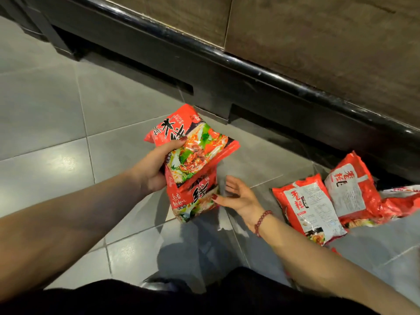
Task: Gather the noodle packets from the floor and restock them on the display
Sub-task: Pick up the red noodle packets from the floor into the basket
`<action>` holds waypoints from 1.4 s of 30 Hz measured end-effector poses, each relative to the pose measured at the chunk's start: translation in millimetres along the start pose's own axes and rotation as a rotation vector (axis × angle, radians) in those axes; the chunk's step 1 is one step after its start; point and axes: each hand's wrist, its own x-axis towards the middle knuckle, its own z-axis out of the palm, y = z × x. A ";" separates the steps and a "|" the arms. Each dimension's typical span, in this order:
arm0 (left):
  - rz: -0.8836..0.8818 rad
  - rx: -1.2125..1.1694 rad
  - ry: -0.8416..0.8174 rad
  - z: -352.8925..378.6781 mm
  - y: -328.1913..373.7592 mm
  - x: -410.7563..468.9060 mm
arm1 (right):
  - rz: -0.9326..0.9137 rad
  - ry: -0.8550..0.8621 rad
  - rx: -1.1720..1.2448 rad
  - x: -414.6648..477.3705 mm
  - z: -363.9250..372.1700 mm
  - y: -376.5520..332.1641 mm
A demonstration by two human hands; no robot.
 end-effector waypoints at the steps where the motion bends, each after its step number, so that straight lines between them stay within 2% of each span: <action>1: 0.008 -0.026 -0.008 0.5 -0.4 1.0 | -0.002 -0.041 0.014 4.7 2.7 -0.8; 10: 0.064 -0.118 -0.013 -4.9 18.1 -5.6 | 0.017 -0.269 0.073 27.8 15.7 -46.8; 13: 0.082 -0.155 -0.010 -6.2 27.6 -27.2 | 0.060 -0.276 0.038 15.8 23.7 -63.2; 18: 0.151 -0.194 0.087 -11.0 63.2 -89.4 | 0.147 -0.267 0.056 -38.8 32.0 -107.0; 26: 0.138 -0.130 0.235 -7.1 128.3 -264.5 | 0.134 -0.131 0.155 -163.2 42.8 -242.1; 30: 0.057 -0.118 0.319 4.1 151.4 -376.4 | 0.119 -0.165 0.085 -238.9 68.4 -327.5; 33: 0.060 -0.139 0.387 18.3 178.2 -463.3 | 0.097 -0.222 -0.056 -295.4 97.5 -395.9; 36: 0.089 -0.141 0.420 20.5 216.0 -541.5 | 0.044 -0.244 -0.142 -342.0 135.5 -461.2; 42: 0.270 -0.063 0.518 2.4 292.5 -686.3 | -0.059 -0.317 -0.166 -417.0 218.8 -568.0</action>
